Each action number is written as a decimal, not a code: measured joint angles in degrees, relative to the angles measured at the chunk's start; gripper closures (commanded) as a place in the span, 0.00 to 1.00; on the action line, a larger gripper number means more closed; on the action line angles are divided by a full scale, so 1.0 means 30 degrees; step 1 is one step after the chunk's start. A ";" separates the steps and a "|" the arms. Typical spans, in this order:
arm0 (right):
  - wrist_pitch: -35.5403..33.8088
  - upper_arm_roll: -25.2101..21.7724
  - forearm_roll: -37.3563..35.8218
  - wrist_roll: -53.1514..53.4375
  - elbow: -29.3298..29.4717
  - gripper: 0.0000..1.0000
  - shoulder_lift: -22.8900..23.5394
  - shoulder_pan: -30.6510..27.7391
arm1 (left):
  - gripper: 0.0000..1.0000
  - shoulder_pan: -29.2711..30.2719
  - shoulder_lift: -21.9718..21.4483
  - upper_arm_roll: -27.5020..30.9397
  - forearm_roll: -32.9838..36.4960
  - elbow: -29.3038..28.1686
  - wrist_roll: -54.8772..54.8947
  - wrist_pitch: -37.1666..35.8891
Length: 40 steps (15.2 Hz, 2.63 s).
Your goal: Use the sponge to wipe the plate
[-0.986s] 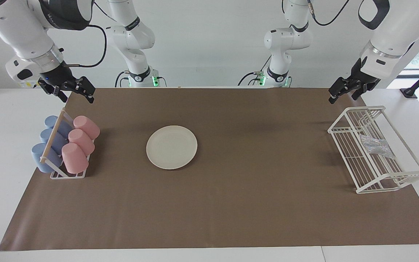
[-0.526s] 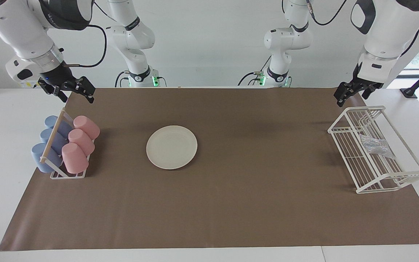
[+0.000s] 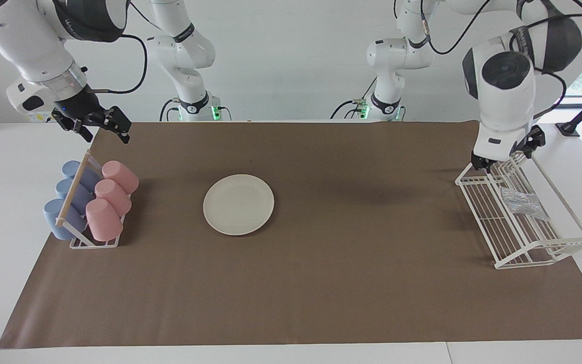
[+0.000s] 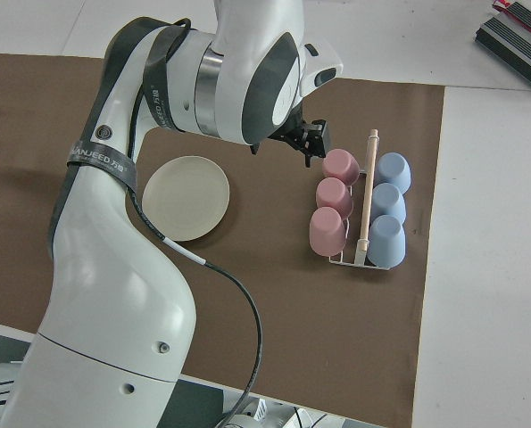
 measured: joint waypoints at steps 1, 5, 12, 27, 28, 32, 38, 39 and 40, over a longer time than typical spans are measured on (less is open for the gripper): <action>0.0018 -0.0004 0.0175 0.0941 0.0001 0.00 -0.0001 -0.0123 | 0.00 0.0005 0.0523 0.0043 0.0724 0.0001 -0.0062 0.0437; 0.0117 0.0544 0.0323 0.9649 0.0001 0.00 -0.0006 0.0533 | 0.00 0.0020 0.2067 0.0159 0.2604 0.0019 -0.1151 0.1077; 0.0312 0.0871 0.0374 2.4713 -0.0001 0.00 -0.0048 0.3729 | 0.10 0.0030 0.2973 0.0224 0.4115 0.0030 -0.1654 0.0984; 0.1272 0.1475 0.1230 3.4656 0.1810 0.00 0.1937 0.8546 | 1.00 0.0081 0.2972 0.0421 0.4119 0.0030 -0.1921 0.0729; 0.1272 0.1482 0.1230 3.5457 0.2320 0.00 0.2506 0.9027 | 1.00 0.0081 0.2972 0.0421 0.4119 0.0031 -0.1926 0.0729; 0.1265 0.1469 0.1212 3.7703 0.4268 0.00 0.4388 1.0646 | 1.00 0.0080 0.2970 0.0418 0.4121 0.0145 -0.1932 0.0729; 0.0782 0.1472 0.1208 4.0636 0.6756 0.00 0.6662 1.1655 | 1.00 0.0073 0.2638 0.0373 0.4039 0.1342 -0.0875 0.0203; 0.0658 0.1479 0.1210 4.0840 0.7238 0.00 0.7048 1.1835 | 1.00 0.0071 0.2476 0.0349 0.3559 0.1873 -0.0437 -0.0232; 0.0577 0.1484 0.1210 4.1009 0.7633 0.00 0.7380 1.2099 | 1.00 0.0067 0.2302 0.0341 0.2514 0.2567 -0.0023 -0.0740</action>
